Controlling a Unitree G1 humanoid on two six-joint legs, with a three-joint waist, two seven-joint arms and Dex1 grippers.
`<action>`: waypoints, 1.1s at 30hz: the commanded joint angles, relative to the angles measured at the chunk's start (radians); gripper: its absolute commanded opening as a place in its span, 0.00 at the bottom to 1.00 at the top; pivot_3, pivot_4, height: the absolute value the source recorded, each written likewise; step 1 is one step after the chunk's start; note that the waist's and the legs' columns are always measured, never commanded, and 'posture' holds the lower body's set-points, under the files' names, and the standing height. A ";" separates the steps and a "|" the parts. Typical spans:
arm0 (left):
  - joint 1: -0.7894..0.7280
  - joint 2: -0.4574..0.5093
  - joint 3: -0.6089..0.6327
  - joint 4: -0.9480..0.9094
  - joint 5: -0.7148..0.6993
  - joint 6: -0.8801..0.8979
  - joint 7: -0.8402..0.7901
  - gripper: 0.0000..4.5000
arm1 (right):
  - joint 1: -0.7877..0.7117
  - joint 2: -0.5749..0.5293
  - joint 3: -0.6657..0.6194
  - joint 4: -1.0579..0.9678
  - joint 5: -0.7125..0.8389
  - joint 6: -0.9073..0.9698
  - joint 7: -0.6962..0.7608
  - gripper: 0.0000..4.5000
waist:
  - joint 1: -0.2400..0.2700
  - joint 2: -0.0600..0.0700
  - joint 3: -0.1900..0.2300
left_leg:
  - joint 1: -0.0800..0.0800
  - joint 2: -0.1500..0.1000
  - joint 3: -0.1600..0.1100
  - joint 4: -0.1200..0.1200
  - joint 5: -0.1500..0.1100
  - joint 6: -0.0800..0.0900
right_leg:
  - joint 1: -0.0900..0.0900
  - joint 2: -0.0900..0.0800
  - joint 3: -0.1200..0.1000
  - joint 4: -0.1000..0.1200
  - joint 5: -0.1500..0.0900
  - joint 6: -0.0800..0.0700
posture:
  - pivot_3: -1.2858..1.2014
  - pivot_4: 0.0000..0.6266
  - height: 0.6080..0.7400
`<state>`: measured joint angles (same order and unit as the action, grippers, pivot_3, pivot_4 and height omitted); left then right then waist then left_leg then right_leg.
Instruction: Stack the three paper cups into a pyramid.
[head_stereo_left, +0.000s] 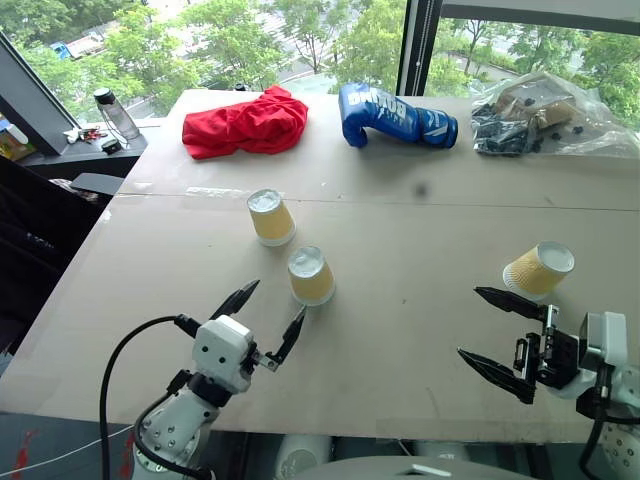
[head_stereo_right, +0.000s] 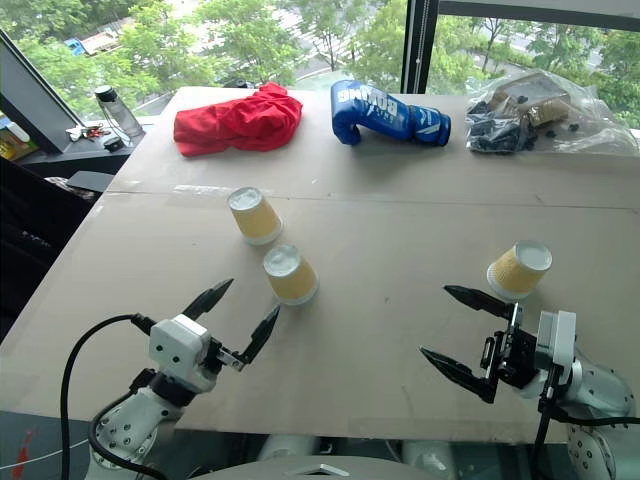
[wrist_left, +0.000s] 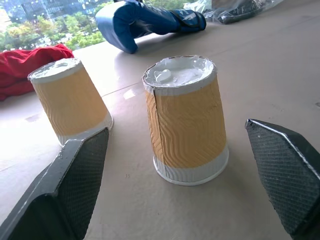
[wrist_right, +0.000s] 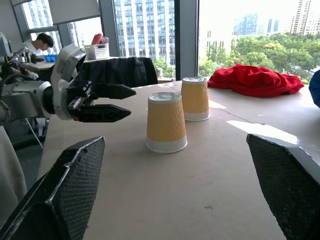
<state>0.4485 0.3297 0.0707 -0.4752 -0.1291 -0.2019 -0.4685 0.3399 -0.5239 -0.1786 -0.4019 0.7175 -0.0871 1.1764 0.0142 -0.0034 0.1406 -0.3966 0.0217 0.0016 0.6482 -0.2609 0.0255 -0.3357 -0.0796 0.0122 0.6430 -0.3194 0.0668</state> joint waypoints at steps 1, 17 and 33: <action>-0.055 0.008 0.010 0.029 0.005 -0.010 0.012 1.00 | -0.010 0.001 -0.011 -0.021 0.023 -0.006 0.013 1.00 | -0.001 0.000 0.000 | 0.000 0.000 0.000 0.000 0.000 0.000 | 0.000 0.001 0.000 0.001 0.000 0.000 | 0.52 0.24 1.00; -0.256 0.012 -0.061 0.175 -0.076 0.074 -0.081 1.00 | 0.019 0.004 -0.029 -0.100 0.018 0.020 -0.083 1.00 | -0.001 0.000 0.000 | 0.001 0.000 -0.001 0.002 0.000 0.000 | 0.000 0.003 -0.004 0.004 0.001 0.002 | 0.52 0.24 1.00; -0.362 -0.017 -0.089 0.225 -0.073 0.073 -0.081 0.54 | 0.040 0.003 -0.046 -0.154 0.028 0.049 -0.137 1.00 | -0.002 0.000 0.000 | 0.001 0.001 -0.002 0.003 0.000 0.000 | 0.000 0.004 -0.003 0.006 0.001 0.003 | 0.52 0.24 1.00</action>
<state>0.0918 0.3115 -0.0201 -0.2403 -0.1879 -0.1148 -0.5455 0.3803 -0.5238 -0.2060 -0.5311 0.7288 -0.0276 1.0399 0.0124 -0.0034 0.1407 -0.3957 0.0225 -0.0007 0.6512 -0.2607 0.0252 -0.3359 -0.0758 0.0088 0.6486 -0.3181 0.0693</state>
